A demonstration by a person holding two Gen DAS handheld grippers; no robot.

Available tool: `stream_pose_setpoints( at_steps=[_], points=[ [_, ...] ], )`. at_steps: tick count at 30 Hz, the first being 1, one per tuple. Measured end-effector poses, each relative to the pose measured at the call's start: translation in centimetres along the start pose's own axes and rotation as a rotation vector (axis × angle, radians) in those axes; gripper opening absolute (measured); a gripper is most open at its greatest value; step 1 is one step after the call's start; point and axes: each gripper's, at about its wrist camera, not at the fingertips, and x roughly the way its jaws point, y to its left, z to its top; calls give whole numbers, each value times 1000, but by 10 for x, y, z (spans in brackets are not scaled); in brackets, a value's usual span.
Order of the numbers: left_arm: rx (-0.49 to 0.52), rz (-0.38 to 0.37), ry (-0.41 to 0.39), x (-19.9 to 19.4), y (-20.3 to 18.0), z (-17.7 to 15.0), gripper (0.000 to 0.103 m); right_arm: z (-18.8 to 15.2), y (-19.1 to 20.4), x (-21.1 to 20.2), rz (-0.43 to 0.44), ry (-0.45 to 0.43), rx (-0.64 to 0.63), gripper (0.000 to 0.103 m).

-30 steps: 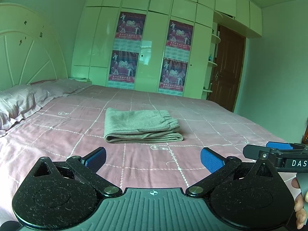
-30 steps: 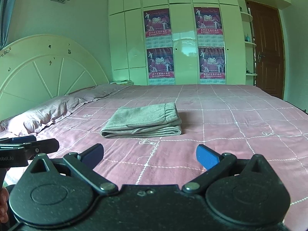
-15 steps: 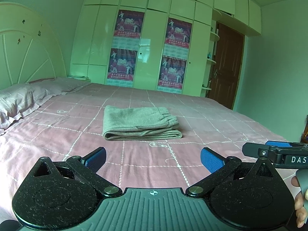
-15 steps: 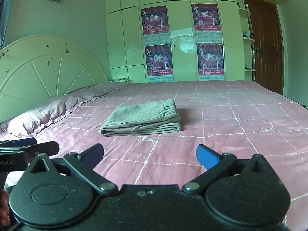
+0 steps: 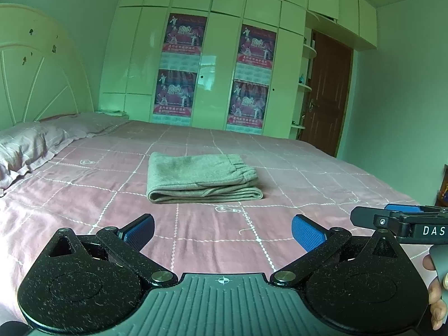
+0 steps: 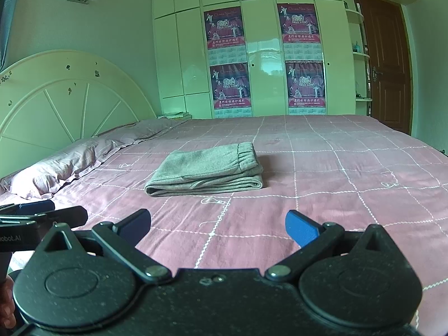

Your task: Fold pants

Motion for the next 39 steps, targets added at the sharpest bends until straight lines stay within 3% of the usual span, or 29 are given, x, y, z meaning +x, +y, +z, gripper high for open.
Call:
stream_pose_setpoints(
  at_steps=[39],
  points=[
    [-2, -6, -2, 1, -2, -2, 103, -3, -1, 1, 3, 6, -2, 97]
  ],
)
